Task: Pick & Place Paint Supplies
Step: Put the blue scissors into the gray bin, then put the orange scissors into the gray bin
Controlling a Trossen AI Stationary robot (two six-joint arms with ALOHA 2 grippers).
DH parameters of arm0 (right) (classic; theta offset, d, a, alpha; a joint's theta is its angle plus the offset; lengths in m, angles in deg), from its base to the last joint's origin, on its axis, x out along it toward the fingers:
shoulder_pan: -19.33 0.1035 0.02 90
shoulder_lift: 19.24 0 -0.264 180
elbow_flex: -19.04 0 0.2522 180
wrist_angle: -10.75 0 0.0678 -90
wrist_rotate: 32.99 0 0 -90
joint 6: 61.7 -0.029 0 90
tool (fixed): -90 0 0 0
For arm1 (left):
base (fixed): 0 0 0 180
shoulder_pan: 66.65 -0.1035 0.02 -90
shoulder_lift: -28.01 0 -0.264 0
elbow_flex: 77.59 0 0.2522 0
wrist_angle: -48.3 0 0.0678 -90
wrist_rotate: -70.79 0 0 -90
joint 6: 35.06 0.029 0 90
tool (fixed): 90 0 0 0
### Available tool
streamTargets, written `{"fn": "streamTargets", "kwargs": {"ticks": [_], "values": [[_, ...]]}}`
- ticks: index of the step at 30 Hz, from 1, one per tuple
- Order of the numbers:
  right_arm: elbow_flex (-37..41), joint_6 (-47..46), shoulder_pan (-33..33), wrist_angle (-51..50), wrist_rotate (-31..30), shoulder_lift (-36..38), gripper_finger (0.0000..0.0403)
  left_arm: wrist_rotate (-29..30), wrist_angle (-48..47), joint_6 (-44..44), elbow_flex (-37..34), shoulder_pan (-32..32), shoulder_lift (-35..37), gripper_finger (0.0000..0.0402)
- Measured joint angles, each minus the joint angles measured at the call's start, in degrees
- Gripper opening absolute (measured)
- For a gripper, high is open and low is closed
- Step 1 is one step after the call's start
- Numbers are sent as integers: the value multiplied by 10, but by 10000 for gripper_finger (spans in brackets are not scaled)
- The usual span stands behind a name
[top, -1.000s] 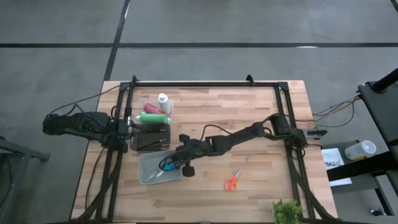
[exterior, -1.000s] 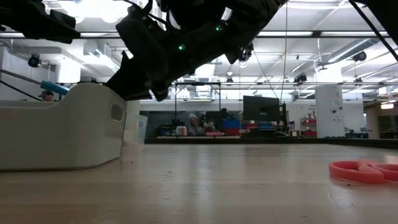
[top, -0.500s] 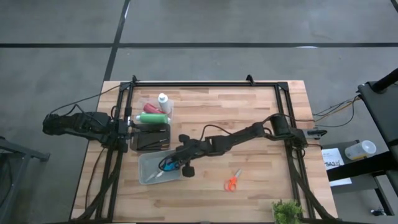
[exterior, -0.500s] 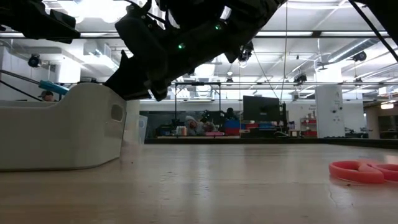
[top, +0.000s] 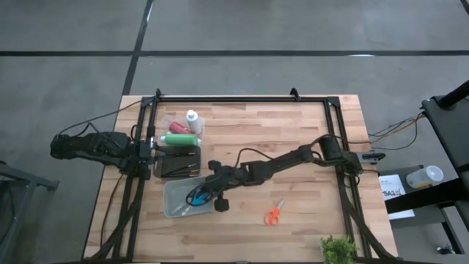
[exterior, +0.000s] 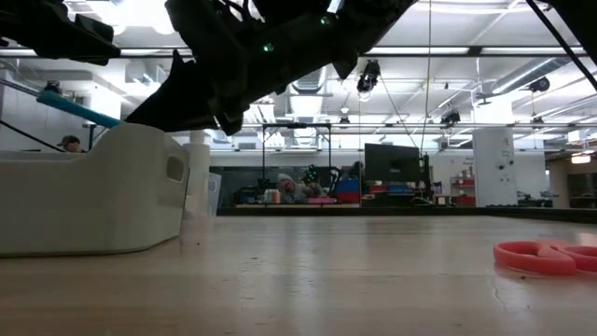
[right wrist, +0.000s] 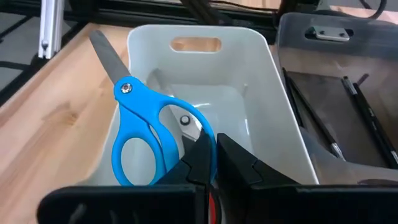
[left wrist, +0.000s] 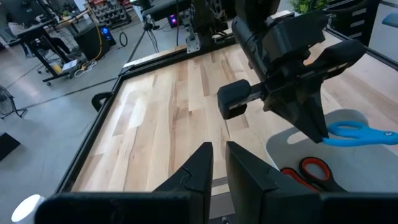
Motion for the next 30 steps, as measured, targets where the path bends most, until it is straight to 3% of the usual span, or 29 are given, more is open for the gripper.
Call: {"fn": "streamTargets", "kwargs": {"ticks": [6,15,23,30], "values": [[0,-4,1,-19,-34,0,15,0,0,0,0,0,0,51],[-1,-24,1,-30,-35,0,17,0,0,0,0,0,0,51],[-5,-21,1,-33,-35,0,84,0,0,0,0,0,0,51],[-5,-19,1,-35,-35,0,95,0,0,0,0,0,0,51]]}}
